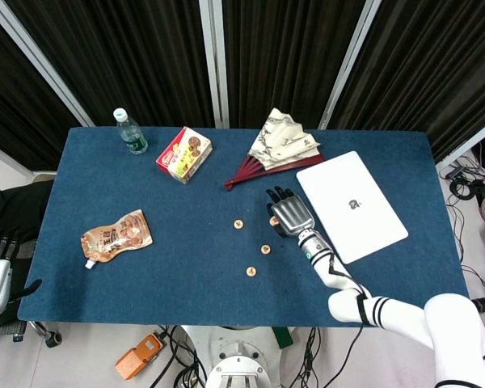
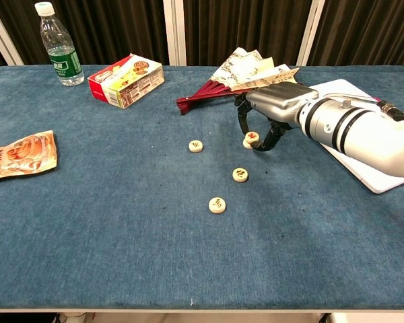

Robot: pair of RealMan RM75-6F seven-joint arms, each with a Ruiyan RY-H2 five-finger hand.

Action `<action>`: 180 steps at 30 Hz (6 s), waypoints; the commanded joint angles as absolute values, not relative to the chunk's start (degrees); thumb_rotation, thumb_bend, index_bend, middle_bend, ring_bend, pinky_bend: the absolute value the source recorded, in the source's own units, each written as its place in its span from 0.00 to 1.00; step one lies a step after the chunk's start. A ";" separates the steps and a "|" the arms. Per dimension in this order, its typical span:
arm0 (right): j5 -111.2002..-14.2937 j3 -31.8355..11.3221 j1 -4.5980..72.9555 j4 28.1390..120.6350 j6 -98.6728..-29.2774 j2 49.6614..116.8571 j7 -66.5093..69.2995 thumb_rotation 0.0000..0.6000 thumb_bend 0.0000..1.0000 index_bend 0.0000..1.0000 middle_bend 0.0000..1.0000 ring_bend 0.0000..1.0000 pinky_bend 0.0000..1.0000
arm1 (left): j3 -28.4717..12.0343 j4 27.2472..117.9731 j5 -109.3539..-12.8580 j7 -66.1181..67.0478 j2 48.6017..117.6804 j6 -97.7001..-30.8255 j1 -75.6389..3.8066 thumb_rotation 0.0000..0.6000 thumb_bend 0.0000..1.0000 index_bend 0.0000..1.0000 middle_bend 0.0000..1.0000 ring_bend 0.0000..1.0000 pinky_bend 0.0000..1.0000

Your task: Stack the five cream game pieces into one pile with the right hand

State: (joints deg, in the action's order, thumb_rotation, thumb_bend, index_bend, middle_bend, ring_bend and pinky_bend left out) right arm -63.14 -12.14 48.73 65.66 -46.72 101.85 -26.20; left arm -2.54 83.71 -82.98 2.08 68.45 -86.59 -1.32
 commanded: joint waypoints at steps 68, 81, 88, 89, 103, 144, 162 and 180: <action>-70.04 -9.68 46.90 77.05 -51.65 96.44 -26.48 1.00 0.49 0.61 0.15 0.08 0.13 | -2.47 82.23 -82.99 0.94 69.19 -86.47 -1.08 1.00 0.00 0.14 0.10 0.08 0.01; -60.88 -13.05 49.82 71.08 -47.88 96.92 -29.24 1.00 0.49 0.58 0.15 0.08 0.13 | -2.40 82.70 -82.72 1.50 69.11 -86.00 -1.17 1.00 0.00 0.14 0.10 0.08 0.01; -59.76 -12.35 50.58 69.65 -47.19 98.18 -29.39 1.00 0.49 0.58 0.15 0.08 0.13 | -2.45 82.78 -82.59 1.59 69.05 -85.73 -1.30 1.00 0.00 0.14 0.10 0.08 0.01; -59.70 -12.27 50.65 69.57 -47.16 98.25 -29.41 1.00 0.49 0.57 0.15 0.08 0.13 | -2.45 82.77 -82.56 1.57 69.04 -85.70 -1.30 1.00 0.00 0.14 0.10 0.08 0.01; -59.04 -11.35 51.31 69.65 -47.53 98.61 -30.14 1.00 0.49 0.53 0.15 0.08 0.13 | -2.51 82.31 -82.32 1.14 69.19 -85.33 -1.42 1.00 0.00 0.14 0.10 0.08 0.01; -75.36 -0.45 47.42 85.56 -51.31 96.69 -31.06 1.00 0.38 0.48 0.15 0.08 0.12 | -2.08 81.65 -82.88 0.26 69.65 -86.56 -0.57 1.00 0.00 0.14 0.10 0.08 0.00; -74.73 -1.58 47.35 83.15 -50.33 99.40 -32.03 1.00 0.44 0.57 0.15 0.08 0.12 | -2.16 79.93 -82.75 -1.02 70.35 -86.40 -0.40 1.00 0.00 0.14 0.10 0.08 0.00; -62.90 -12.58 48.85 79.11 -50.43 93.08 -29.81 1.00 0.45 0.58 0.15 0.09 0.12 | -2.17 80.66 -82.94 -0.22 70.18 -85.93 -0.73 1.00 0.00 0.14 0.10 0.08 0.00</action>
State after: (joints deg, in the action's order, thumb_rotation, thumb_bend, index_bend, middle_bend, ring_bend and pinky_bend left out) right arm -64.43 -11.64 48.35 80.37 -51.06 93.59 -29.53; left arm -2.16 80.63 -82.96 -0.25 70.19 -85.95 -0.72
